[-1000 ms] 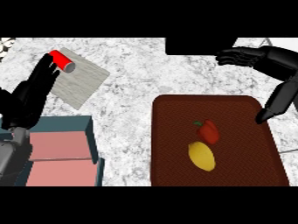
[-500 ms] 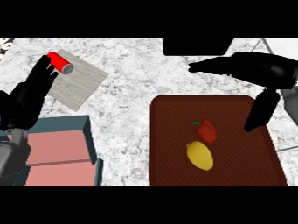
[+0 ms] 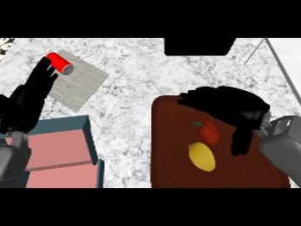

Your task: Pick the bell pepper from the tray and place it in the tiered shelf

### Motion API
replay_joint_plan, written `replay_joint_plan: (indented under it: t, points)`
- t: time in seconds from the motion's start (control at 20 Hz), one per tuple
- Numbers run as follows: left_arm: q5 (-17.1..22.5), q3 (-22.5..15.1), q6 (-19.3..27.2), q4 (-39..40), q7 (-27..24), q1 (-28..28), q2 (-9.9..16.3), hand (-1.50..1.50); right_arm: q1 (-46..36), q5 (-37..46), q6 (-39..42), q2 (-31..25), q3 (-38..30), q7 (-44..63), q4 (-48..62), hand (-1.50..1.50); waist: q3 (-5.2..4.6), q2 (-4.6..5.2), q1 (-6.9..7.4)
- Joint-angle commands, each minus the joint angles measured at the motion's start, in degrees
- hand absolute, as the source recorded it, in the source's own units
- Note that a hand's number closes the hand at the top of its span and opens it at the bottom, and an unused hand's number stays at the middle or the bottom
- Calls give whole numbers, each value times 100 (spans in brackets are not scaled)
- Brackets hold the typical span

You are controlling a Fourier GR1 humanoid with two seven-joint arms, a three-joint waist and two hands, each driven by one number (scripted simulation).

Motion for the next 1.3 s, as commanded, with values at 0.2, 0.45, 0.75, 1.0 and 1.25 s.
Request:
replay_joint_plan:
  t: [0.2, 0.45, 0.75, 1.0, 1.25]
  points:
    - [-258, -135, 107, -128, 28, 165, -370, 0, 174, 1170, 185, 190, 350, 601, -279, -150, -33, 23, 20]
    - [-23, 240, -377, -20, 125, 152, -218, 0, 637, 1845, -229, 254, 320, 113, 26, -150, -31, 32, 24]
    - [-142, 448, -435, 76, 318, -152, -295, 0, 945, 2240, 229, 356, 120, 142, -267, -150, -32, 29, 4]
    - [-431, 431, -332, 173, 361, -239, -474, 0, 1132, 2817, -382, 565, 70, -401, 383, -150, -31, 37, 8]
    - [-482, 493, -455, 186, 244, -187, -638, 0, 1226, 2929, -486, 687, -261, -826, 510, -150, -31, 35, 2]
